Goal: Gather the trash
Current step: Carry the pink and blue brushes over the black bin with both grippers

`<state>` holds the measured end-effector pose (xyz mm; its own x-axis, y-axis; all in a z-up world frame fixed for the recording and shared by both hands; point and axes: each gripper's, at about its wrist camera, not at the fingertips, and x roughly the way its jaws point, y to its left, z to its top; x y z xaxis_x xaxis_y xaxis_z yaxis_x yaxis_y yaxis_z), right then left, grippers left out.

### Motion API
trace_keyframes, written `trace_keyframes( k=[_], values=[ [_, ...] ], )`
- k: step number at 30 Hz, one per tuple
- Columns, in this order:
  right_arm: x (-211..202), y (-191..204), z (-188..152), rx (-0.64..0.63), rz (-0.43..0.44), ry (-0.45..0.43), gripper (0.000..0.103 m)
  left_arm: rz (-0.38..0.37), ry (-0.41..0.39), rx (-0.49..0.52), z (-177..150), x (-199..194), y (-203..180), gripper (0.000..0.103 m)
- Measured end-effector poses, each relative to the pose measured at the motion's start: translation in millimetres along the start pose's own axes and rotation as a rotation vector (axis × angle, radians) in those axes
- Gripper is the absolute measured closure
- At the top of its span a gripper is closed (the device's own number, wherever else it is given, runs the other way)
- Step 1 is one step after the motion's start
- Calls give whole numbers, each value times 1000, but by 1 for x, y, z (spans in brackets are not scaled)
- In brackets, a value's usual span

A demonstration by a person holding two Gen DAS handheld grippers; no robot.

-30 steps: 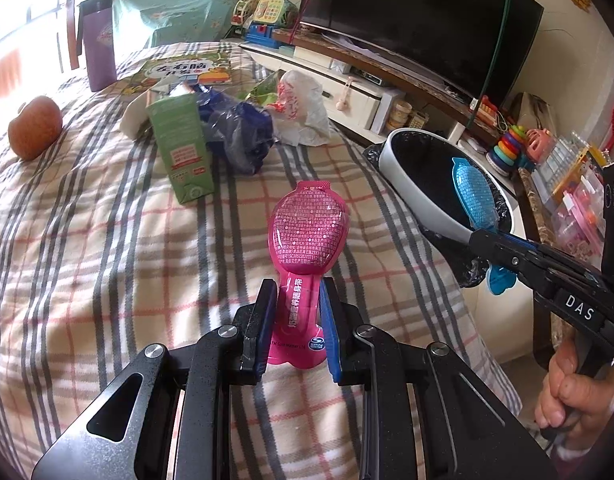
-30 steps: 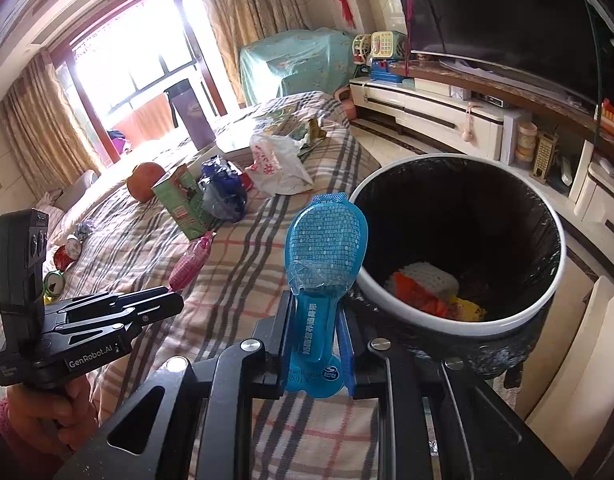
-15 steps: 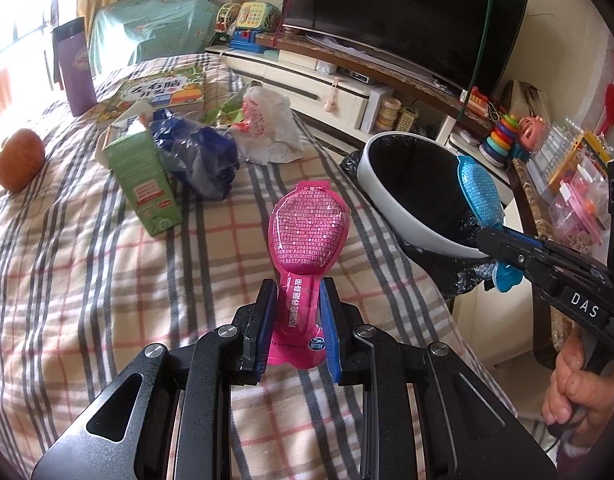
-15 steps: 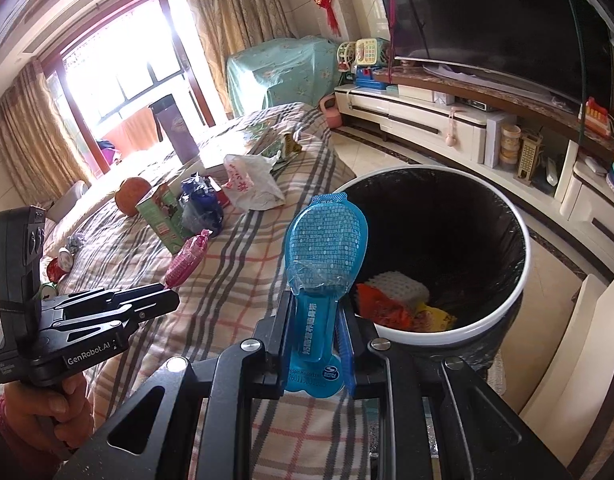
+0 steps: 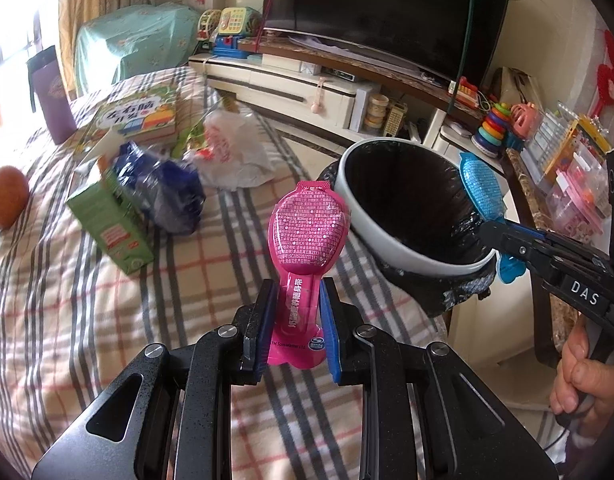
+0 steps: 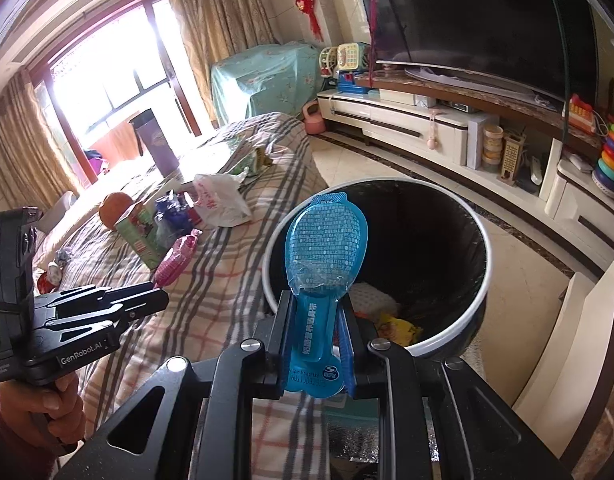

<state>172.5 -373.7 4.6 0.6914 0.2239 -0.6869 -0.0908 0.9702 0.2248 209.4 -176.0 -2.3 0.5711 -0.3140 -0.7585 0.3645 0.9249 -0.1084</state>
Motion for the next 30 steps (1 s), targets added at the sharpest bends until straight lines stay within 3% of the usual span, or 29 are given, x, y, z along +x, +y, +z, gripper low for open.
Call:
trace_keyframes(
  k=[30],
  values=[
    [26, -52, 30, 46, -45, 52, 83, -29, 32, 158, 53, 38, -60, 82]
  ],
)
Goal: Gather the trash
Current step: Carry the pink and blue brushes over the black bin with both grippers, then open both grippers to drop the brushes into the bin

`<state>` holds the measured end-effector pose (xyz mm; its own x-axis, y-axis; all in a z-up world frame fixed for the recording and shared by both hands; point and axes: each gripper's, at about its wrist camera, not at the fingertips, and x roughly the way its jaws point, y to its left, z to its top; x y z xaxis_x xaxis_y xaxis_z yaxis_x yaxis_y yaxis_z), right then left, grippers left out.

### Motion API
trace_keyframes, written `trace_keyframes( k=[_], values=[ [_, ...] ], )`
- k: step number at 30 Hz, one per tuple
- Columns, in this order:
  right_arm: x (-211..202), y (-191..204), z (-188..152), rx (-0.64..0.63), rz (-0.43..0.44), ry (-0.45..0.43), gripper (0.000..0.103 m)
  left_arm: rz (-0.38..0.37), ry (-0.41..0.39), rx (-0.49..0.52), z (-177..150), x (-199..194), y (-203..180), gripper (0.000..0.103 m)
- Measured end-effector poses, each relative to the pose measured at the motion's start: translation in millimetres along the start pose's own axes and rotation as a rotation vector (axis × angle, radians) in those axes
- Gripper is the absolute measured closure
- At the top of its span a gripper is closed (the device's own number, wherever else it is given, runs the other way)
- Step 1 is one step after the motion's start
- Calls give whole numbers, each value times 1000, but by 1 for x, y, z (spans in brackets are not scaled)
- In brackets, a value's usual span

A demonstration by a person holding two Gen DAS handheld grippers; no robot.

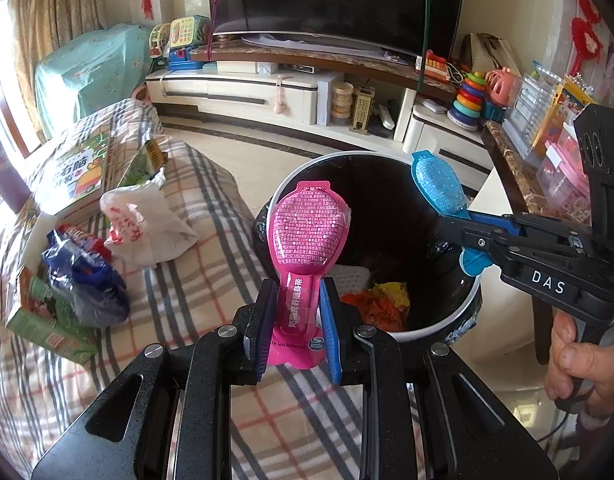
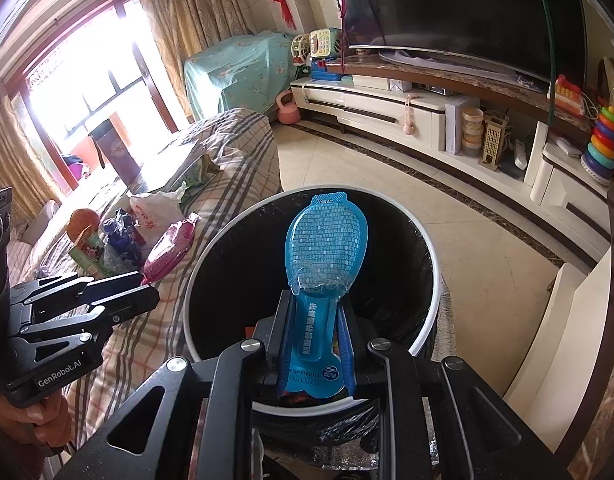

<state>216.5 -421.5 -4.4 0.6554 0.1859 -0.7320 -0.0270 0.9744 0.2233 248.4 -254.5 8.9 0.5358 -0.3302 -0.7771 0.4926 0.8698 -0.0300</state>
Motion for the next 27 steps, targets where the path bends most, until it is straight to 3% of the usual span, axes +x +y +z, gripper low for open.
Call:
trace_keyframes(
  k=[19, 22, 23, 24, 27],
  values=[
    [13, -9, 10, -5, -9, 28, 79, -5, 18, 8, 16, 20, -7, 81],
    [14, -11, 10, 4, 0, 33, 65, 4, 18, 8, 18, 22, -8, 56],
    [14, -12, 10, 6, 1, 31, 54, 14, 13, 7, 17, 22, -8, 45],
    [12, -12, 9, 9, 2, 25, 48, 19, 5, 8, 16, 21, -8, 43],
    [8, -13, 7, 22, 4, 12, 48, 32, 11, 6, 12, 21, -6, 41]
  ],
)
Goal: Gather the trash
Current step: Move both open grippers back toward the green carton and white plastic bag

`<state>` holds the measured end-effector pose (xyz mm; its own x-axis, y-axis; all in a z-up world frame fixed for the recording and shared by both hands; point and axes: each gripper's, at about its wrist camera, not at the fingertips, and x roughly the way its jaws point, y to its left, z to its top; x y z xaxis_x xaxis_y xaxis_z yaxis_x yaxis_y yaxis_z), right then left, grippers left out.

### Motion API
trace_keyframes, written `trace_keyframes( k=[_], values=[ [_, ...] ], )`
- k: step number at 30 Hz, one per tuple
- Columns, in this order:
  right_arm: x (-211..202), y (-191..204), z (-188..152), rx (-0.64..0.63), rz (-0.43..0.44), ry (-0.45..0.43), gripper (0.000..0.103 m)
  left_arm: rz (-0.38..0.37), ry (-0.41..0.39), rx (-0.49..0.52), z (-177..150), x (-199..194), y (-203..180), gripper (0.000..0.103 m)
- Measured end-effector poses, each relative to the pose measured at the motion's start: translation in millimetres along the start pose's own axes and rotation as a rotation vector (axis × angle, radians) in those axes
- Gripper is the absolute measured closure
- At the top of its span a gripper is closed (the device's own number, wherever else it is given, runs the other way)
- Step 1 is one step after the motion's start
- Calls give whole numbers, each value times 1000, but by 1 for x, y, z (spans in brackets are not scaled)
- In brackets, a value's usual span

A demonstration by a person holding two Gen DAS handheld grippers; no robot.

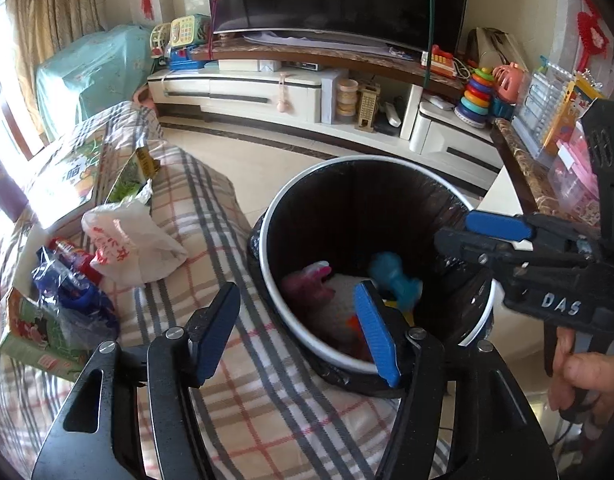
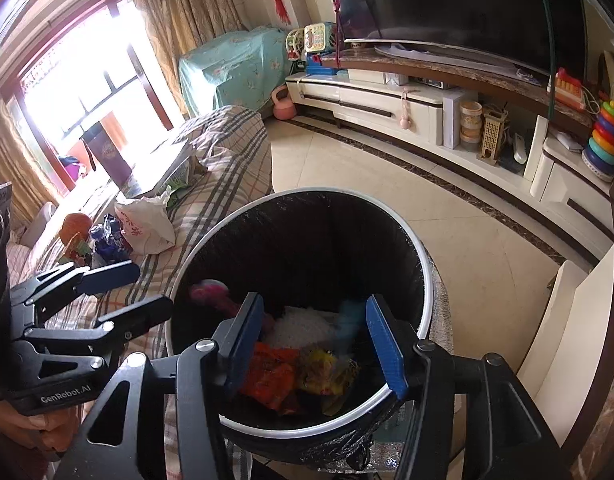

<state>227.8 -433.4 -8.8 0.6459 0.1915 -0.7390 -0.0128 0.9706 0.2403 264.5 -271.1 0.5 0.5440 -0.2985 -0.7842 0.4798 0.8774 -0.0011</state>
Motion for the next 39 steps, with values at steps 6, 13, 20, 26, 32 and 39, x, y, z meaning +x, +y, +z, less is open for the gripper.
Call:
trace_keyframes(
  k=[6, 13, 20, 26, 32, 39],
  values=[
    [-4, 8, -4, 6, 17, -14, 33, 14, 19, -48, -19, -3, 17, 37],
    [-10, 29, -14, 8, 55, -33, 14, 25, 34, -136, -52, -15, 43, 34],
    [-12, 55, -24, -5, 86, -38, 13, 38, 26, -235, -86, -34, 72, 34],
    [-9, 80, -32, -24, 111, -24, 12, 62, 12, -304, -111, -50, 98, 34],
    [-4, 101, -40, -41, 136, -6, 12, 91, 1, -362, -128, -61, 124, 34],
    [2, 123, -46, -68, 162, 13, 11, 113, -2, -418, -147, -70, 147, 34]
  ],
)
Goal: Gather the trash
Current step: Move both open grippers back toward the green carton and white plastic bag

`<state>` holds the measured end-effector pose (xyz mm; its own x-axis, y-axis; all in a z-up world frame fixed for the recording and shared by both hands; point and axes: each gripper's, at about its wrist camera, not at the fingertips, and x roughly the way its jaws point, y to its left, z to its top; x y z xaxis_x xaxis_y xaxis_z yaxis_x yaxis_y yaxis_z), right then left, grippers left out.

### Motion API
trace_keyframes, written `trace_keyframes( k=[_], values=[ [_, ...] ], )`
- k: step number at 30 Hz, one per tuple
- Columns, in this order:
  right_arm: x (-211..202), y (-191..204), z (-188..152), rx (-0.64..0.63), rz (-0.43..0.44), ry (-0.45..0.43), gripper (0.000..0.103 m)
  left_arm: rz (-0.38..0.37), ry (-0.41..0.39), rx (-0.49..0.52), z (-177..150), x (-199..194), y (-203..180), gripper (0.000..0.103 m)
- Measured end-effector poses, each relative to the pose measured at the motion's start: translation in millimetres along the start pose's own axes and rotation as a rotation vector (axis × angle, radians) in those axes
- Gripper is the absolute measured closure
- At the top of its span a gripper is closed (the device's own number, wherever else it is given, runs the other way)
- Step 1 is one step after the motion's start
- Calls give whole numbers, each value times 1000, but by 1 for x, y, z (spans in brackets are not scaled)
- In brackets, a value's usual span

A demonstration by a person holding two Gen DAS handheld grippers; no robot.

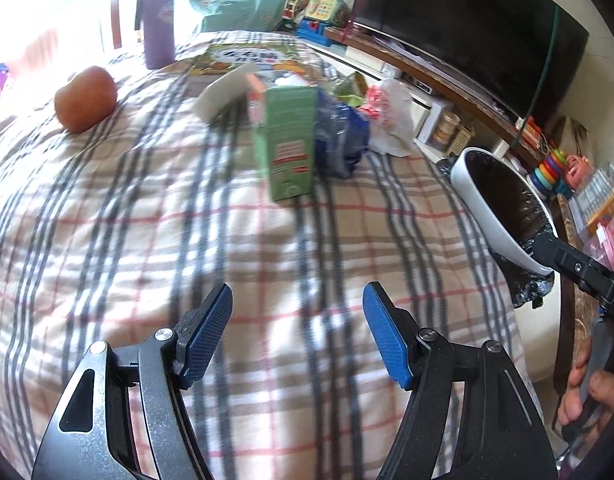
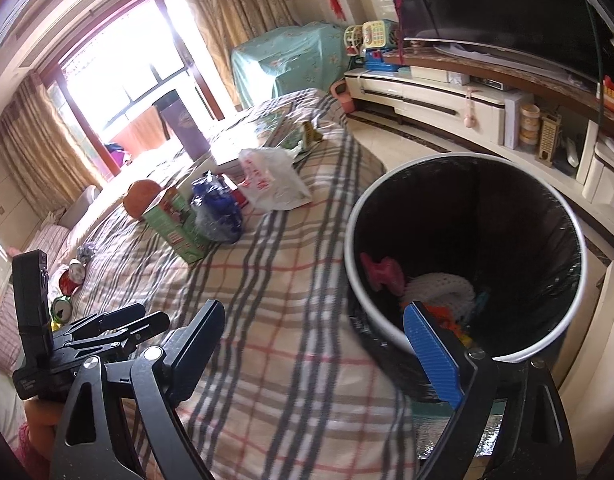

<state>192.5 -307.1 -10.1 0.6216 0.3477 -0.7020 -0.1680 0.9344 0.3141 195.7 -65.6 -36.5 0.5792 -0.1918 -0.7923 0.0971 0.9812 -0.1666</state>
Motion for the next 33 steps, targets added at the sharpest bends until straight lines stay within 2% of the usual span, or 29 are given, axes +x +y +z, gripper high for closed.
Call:
trace_keyframes(
  k=[15, 24, 33],
  values=[
    [19, 28, 3, -50, 31, 17, 11, 33, -7, -50, -1, -5, 28, 33],
    [31, 33, 13, -92, 37, 15, 11, 37, -25, -44, 10, -2, 24, 33],
    [51, 33, 38, -133, 21, -7, 11, 50, -66, -39, 35, 5, 13, 30]
  ],
)
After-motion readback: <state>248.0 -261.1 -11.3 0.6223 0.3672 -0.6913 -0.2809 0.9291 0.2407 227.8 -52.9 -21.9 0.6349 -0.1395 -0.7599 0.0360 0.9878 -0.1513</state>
